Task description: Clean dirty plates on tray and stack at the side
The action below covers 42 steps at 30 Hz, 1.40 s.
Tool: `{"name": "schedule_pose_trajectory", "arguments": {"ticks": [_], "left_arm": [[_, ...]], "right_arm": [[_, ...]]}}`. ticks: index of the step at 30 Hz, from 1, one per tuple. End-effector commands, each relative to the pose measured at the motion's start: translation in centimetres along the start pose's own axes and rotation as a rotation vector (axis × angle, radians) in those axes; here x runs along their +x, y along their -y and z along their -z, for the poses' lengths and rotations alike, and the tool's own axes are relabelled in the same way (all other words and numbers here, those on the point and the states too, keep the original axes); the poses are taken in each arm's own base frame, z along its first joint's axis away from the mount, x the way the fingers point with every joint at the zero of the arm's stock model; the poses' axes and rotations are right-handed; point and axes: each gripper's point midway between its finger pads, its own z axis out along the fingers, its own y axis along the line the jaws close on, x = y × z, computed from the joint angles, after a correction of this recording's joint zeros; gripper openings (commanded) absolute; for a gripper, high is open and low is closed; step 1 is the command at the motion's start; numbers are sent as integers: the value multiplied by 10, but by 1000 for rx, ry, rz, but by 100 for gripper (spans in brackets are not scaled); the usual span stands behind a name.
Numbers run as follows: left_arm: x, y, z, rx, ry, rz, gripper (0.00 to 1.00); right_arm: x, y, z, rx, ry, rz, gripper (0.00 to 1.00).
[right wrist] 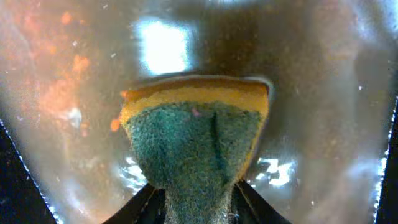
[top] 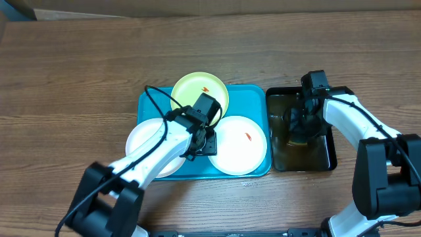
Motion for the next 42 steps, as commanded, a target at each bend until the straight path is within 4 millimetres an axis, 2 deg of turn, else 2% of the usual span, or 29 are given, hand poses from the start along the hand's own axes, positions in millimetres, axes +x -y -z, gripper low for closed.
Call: {"name": "schedule_pose_trajectory", "arguments": {"ticks": [1,5,9,10,12,15,20,23,30,33,36,42], "left_arm": [[7,-1,-15,-27,-40,-2,57],[6,2,-16,-12,-42,-2,45],[3,7,-16,10,-29,-6,40],[0,8,-16,16,-20,-4,32],[-3,10,-16,24,-9,-4,27],[-6,12,-16,34,5,-4,23],[-6,12,-16,34,5,-4,23],[-6,13,-16,30,7,-7,26],[-6,14,-16,29,11,-15,21],[-6,14,-16,28,11,-16,13],[-6,14,-17,26,12,-15,13],[-6,14,-17,27,12,-15,15]], "right_arm": [[-5,-4,7,-12,27,3,35],[-5,-4,7,-12,27,3,35],[-5,-4,7,-13,29,3,36],[-5,-4,7,-13,29,3,36],[-5,-4,7,-13,28,3,35],[-5,-4,7,-13,29,3,36],[-5,-4,7,-13,30,3,36],[-6,-4,7,-14,33,3,35],[-6,-4,7,-14,33,3,36],[-6,-4,7,-14,32,3,36],[-6,-4,7,-13,32,3,36],[-5,-4,7,-13,31,3,44]]}}
